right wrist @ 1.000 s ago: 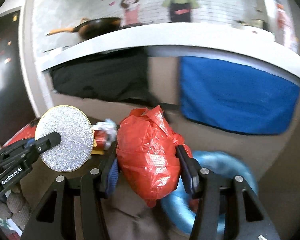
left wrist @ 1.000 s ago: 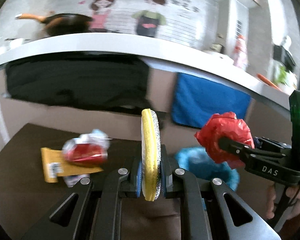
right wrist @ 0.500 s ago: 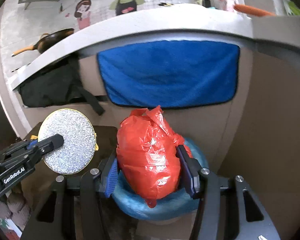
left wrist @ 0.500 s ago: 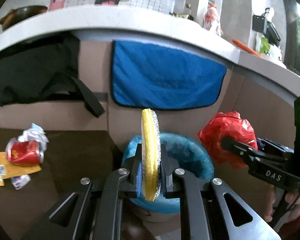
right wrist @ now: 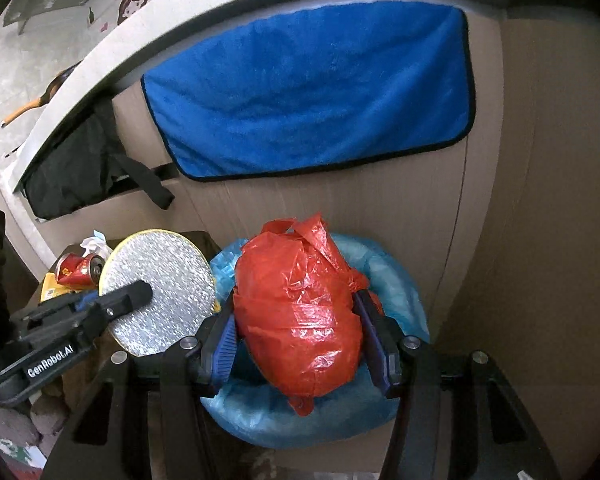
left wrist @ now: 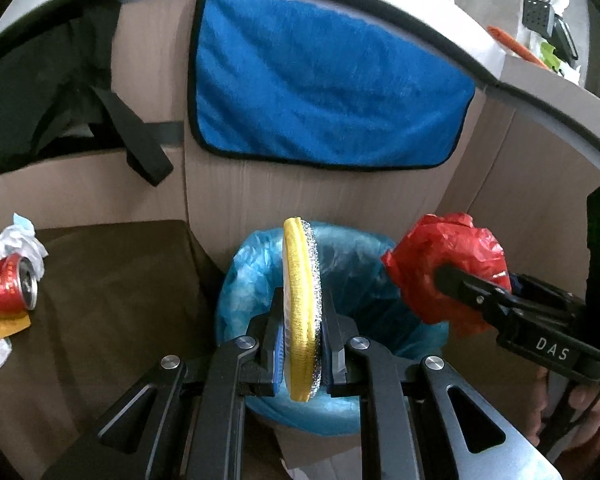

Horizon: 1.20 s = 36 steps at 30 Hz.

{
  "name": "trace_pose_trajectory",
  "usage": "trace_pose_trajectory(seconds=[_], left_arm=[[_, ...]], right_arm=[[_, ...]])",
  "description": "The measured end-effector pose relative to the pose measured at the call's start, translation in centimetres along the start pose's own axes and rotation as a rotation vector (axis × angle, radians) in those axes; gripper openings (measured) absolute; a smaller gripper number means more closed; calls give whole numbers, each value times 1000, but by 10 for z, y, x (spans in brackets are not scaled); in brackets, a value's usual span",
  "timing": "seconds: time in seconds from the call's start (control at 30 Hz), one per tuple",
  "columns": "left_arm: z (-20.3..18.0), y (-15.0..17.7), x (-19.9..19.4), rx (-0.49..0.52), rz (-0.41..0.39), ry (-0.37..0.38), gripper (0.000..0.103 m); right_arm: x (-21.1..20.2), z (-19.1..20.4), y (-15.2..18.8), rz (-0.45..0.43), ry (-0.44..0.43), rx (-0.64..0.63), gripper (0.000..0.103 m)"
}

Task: Collect trash
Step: 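Carry scrubber and red bag over the blue bin and open both tools, then move both open tools back to the trash pile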

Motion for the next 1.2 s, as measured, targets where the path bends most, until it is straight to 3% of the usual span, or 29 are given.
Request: trace_pose_trajectory(seconds=[0.53,0.7,0.77,0.87,0.9,1.2], left_arm=[[5,0,31,-12,64,18,15],[9,-1,38,-56,88,42,16],[11,-1,38,-77,90,62,19],[14,-3,36,-97,80,74,42],[16,-4,33,-102,74,81,44],[31,-15,11,-125,33,54,46]], right_arm=[[38,-6,4,58,-2,15,53],[43,-10,6,71,-9,35,55],[43,-12,7,71,-19,48,56],[42,-12,7,68,-30,56,57],[41,-12,7,67,-30,53,57],[26,2,0,15,25,-25,61]])
Point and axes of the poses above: each gripper's, at about its wrist camera, not at the fingertips, and x roughly the way its jaws point, z to its left, y to its underside, the point moved 1 cm from there along x, roughly the way its jaws point, and after that the axes turned 4 degrees about -z, right-handed, at the moved point
